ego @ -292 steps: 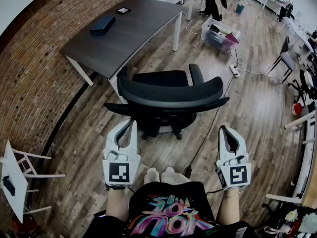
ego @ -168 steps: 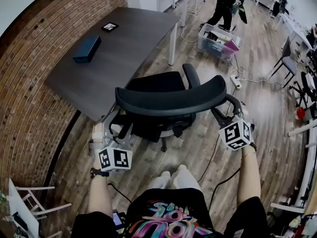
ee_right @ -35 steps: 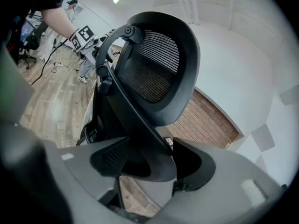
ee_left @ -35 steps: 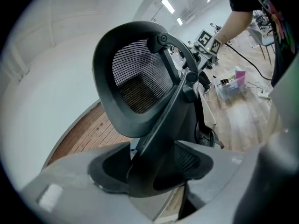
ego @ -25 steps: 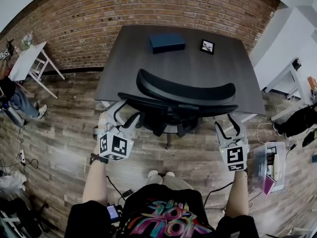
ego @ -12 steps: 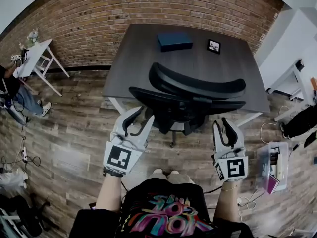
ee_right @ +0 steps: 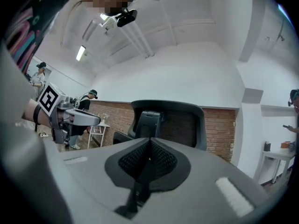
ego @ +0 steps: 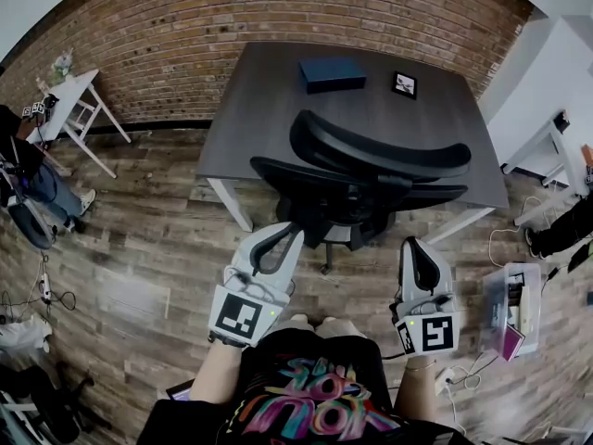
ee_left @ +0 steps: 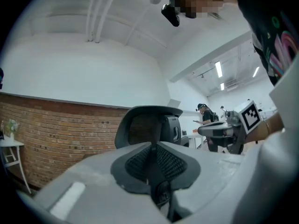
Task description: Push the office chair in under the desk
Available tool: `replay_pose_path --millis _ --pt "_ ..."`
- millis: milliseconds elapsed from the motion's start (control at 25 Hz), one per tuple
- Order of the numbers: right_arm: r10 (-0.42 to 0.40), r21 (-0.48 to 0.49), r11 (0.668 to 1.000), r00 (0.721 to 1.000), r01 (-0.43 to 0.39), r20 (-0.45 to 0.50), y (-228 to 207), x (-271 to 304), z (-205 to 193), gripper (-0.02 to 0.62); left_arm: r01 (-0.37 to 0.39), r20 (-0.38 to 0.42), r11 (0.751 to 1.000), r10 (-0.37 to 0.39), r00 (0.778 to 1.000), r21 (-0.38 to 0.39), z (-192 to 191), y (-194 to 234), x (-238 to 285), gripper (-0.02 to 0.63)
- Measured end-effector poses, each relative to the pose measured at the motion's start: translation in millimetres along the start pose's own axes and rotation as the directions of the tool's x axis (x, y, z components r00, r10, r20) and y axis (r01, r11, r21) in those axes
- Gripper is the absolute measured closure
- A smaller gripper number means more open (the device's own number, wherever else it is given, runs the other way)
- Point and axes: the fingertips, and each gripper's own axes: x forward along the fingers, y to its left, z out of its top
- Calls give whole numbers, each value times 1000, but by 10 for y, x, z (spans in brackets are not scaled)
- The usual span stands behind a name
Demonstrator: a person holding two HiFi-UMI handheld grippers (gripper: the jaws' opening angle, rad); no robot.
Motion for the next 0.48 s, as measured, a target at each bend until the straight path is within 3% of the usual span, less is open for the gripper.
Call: replay_pose_path --millis 160,480 --pt "-1 26 1000 1000 2 -24 82 -89 -78 594 14 -1 1000 -14 1000 -6 -51 -39 -41 603" --pt "-10 50 999 998 13 -62 164 -130 -204 594 19 -10 1000 -19 1000 -16 -154 2 -128 604"
